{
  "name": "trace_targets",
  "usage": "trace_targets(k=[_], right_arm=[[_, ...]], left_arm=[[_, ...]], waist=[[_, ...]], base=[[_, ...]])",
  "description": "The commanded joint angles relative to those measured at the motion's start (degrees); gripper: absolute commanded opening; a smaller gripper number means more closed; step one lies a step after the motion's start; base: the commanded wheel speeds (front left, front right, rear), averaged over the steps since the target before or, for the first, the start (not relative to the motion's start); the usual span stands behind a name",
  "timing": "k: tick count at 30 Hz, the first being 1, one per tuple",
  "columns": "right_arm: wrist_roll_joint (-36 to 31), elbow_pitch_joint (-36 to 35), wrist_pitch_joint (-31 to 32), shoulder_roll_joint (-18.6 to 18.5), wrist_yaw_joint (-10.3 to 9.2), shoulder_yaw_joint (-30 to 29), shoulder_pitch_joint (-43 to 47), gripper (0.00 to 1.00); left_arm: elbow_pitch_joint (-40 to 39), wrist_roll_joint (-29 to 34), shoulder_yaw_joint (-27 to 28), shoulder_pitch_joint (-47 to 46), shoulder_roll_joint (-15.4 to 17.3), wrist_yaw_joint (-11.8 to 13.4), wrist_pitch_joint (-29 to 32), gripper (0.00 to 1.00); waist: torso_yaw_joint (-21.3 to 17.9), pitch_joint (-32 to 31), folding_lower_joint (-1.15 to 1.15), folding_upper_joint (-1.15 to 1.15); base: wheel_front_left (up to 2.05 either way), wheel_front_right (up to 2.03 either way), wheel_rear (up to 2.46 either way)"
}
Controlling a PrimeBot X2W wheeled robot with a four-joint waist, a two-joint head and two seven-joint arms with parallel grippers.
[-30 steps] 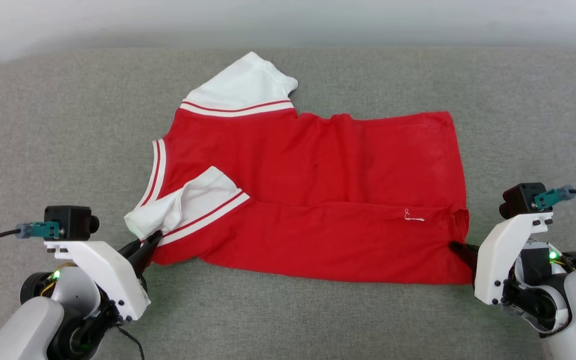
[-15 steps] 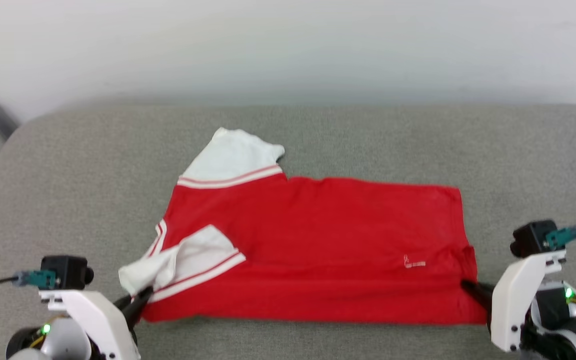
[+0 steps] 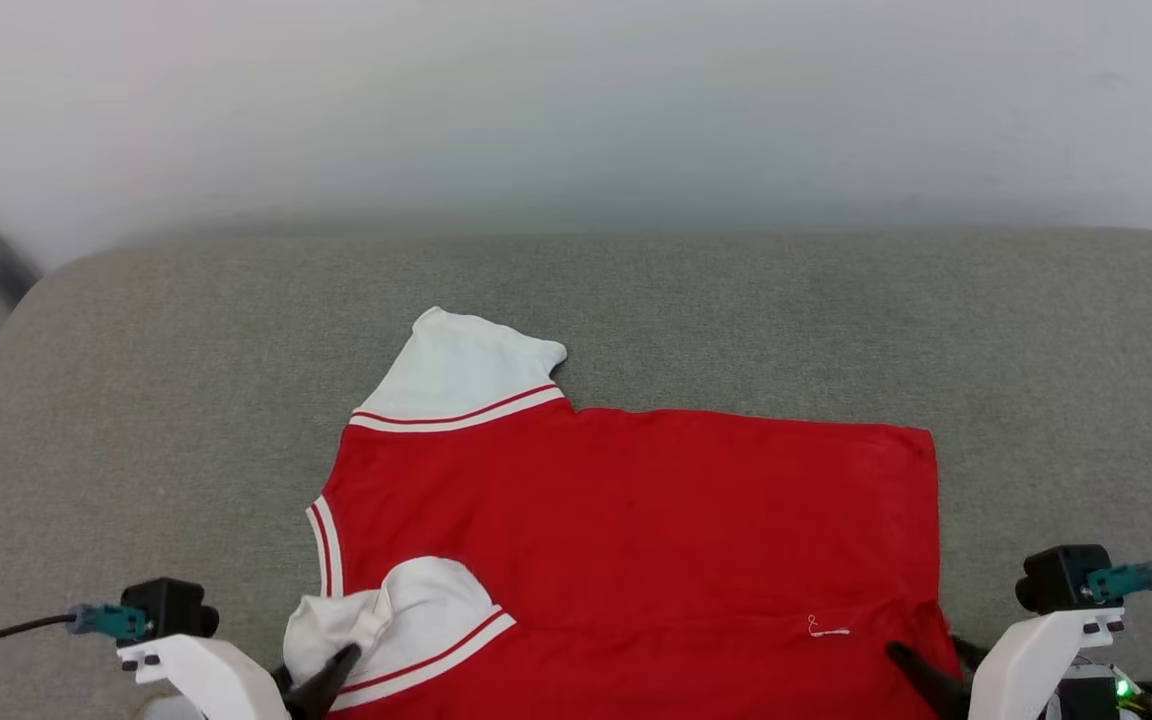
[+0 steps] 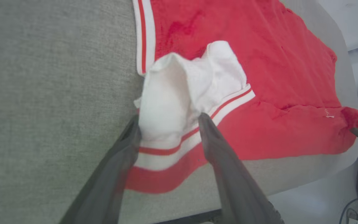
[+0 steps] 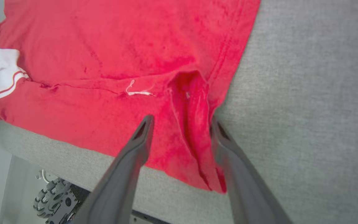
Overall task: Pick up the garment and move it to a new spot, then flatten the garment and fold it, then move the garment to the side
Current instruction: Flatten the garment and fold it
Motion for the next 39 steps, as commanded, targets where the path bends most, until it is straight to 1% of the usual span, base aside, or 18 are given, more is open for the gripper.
trace_targets(k=[1, 4, 5, 9, 12, 15, 19, 20, 23, 26, 28, 30, 33, 35, 39], right_arm=[[-0.7, -0.3, -2.3, -0.1, -0.05, 0.4, -0.4, 1.0], [-3.0, -1.4, -9.4, -1.0, -0.05, 1.3, -1.4, 1.0], [-3.9, -2.2, -12.2, -0.9, -0.05, 1.4, -2.0, 1.0], [-7.9, -5.4, -20.6, 0.9, -0.05, -0.1, -3.3, 1.0], [-11.5, -7.3, -25.0, 2.9, -0.05, -1.6, -3.9, 1.0], [-14.0, -8.8, -28.4, 4.9, -0.04, -2.9, -5.2, 1.0], [-15.9, -10.1, -31.6, 6.8, -0.05, -3.5, -7.6, 1.0], [-16.1, -10.5, -32.3, 7.2, -0.05, -3.3, -8.2, 1.0], [-16.5, -10.8, -34.0, 8.2, -0.05, -3.2, -10.1, 1.0], [-16.8, -10.9, -34.9, 8.7, -0.05, -3.0, -11.4, 1.0], [-16.8, -10.8, -35.6, 9.1, -0.05, -2.7, -12.1, 1.0], [-16.7, -10.5, -36.1, 9.3, -0.05, -2.5, -12.6, 1.0], [-16.4, -10.2, -36.8, 9.6, -0.05, -2.1, -13.4, 1.0], [-16.1, -10.0, -37.2, 9.6, -0.05, -1.6, -13.7, 1.0], [-14.8, -9.6, -38.2, 9.7, -0.05, -0.7, -14.0, 1.0]], left_arm=[[0.6, 0.6, 0.3, -1.6, -0.4, -0.6, -1.0, 1.0], [1.7, 2.6, 1.0, -3.6, -0.1, -1.1, -3.4, 1.0], [1.8, 3.5, 1.6, -4.4, 0.4, -0.9, -4.6, 1.0], [0.7, 6.9, 3.5, -7.7, 0.9, 0.4, -9.3, 1.0], [-0.4, 9.1, 4.9, -10.6, 0.8, 1.6, -12.1, 1.0], [-1.4, 11.1, 5.6, -14.4, 0.2, 2.5, -14.3, 1.0], [0.1, 12.2, 6.8, -21.1, 0.2, 1.6, -15.4, 1.0], [0.6, 12.4, 7.2, -22.9, 0.3, 1.7, -15.3, 1.0], [3.2, 13.1, 7.5, -28.3, 1.4, 0.6, -14.2, 1.0], [6.1, 12.9, 7.2, -33.8, 2.7, -0.9, -11.2, 1.0], [8.7, 12.4, 6.8, -37.4, 3.9, -2.2, -7.9, 1.0], [11.3, 11.7, 5.8, -40.8, 5.2, -3.6, -3.2, 1.0], [15.1, 9.9, 4.3, -45.0, 7.5, -5.2, 6.0, 1.0], [16.9, 9.2, 3.1, -47.2, 9.8, -5.4, 12.8, 1.0], [19.0, 8.3, 1.3, -50.4, 13.3, -4.2, 23.8, 1.0]], waist=[[-0.6, 0.4, 0.01, 0.0], [-1.6, 0.5, 0.01, 0.0], [-2.0, 0.6, 0.01, 0.0], [-3.5, 1.2, 0.01, 0.0], [-4.7, 2.3, 0.01, 0.0], [-6.1, 4.6, 0.01, 0.0], [-8.3, 9.9, 0.01, 0.0], [-9.0, 11.4, 0.01, 0.0], [-11.0, 15.0, 0.01, 0.0], [-12.7, 18.1, 0.01, 0.0], [-13.8, 19.7, 0.01, 0.0], [-14.9, 21.1, 0.01, 0.0], [-16.5, 22.9, 0.01, 0.0], [-17.7, 24.2, 0.01, 0.0], [-19.6, 26.7, 0.01, 0.0]], base=[[0.0, 0.0, 0.0], [0.0, 0.0, 0.0], [0.0, 0.0, 0.0], [0.0, 0.0, 0.0], [0.0, 0.0, 0.0], [0.0, 0.0, 0.0], [0.0, 0.0, 0.0], [0.0, 0.0, 0.0], [0.0, 0.0, 0.0], [0.0, 0.0, 0.0], [0.0, 0.0, 0.0], [0.0, 0.0, 0.0], [0.0, 0.0, 0.0], [0.0, 0.0, 0.0], [0.0, 0.0, 0.0]])
